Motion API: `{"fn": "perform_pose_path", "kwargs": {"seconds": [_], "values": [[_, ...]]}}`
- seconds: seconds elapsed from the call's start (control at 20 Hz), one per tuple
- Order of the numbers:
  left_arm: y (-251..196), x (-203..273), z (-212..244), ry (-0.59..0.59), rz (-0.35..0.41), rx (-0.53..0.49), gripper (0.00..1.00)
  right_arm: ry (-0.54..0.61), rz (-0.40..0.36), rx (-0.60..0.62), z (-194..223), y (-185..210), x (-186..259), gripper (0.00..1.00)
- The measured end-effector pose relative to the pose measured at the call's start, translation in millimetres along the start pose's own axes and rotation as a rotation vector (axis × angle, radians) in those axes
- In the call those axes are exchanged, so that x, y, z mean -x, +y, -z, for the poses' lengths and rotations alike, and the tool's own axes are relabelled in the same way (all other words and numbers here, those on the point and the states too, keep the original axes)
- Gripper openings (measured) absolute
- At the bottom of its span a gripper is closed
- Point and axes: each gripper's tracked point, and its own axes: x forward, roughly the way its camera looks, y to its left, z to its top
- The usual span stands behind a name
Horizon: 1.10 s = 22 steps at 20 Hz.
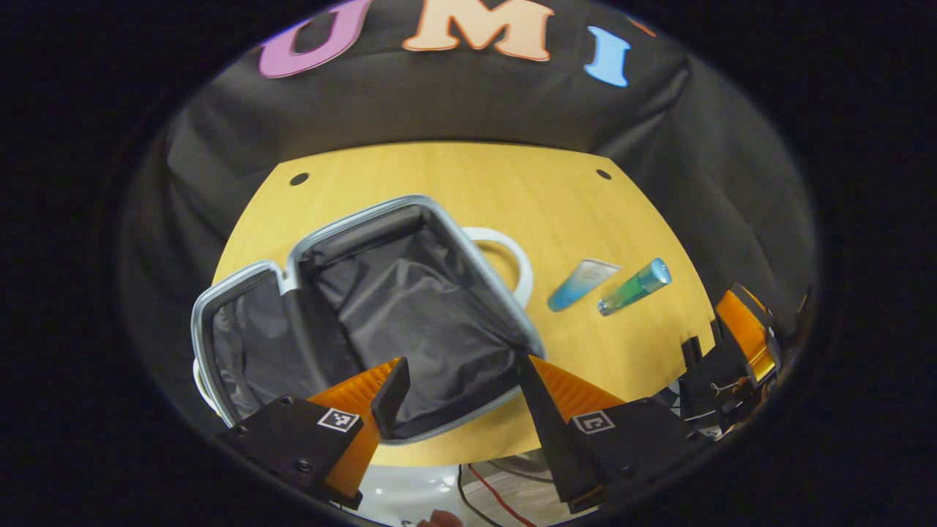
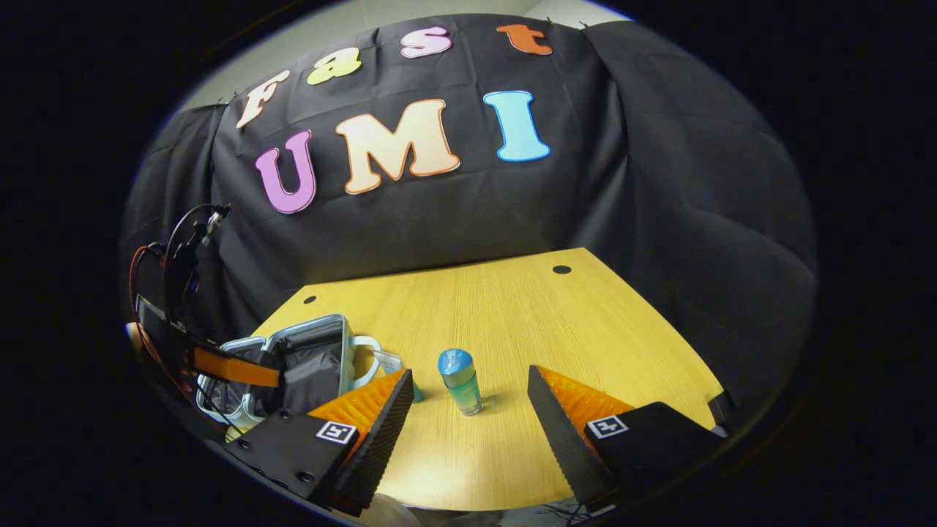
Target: First open the suitcase, pack the skin care products into it, and then close the suitcase.
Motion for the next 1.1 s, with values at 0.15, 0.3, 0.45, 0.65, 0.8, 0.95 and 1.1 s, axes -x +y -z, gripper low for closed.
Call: {"fn": "perform_pose_path", "kwargs": {"seconds": [0.15, 0.3, 0.45, 0.65, 0.8, 0.95, 1.1], "values": [[-36, -19, -12, -0.016, 0.024, -0.043, 0.90, 0.028, -0.009, 0.007, 8, -6, -7, 0.98], [-57, -40, -29, -0.086, 0.004, -0.017, 0.90, 0.052, -0.029, 0.009, 15, -7, -15, 0.98], [-79, -62, -28, -0.099, 0.034, 0.021, 0.89, 0.073, -0.054, 0.024, 22, -13, -30, 0.95], [-96, -85, -22, -0.095, 0.041, 0.038, 0.90, 0.102, -0.097, 0.043, 34, -20, -48, 0.98], [-103, -102, -22, -0.099, 0.027, 0.045, 0.90, 0.151, -0.135, 0.071, 57, -24, -62, 0.95], [-101, -118, -22, -0.088, -0.024, 0.049, 0.90, 0.183, -0.188, 0.089, 70, -23, -71, 0.98], [-99, -127, -25, -0.091, -0.056, 0.072, 0.90, 0.207, -0.231, 0.115, 81, -22, -80, 0.98]]}}
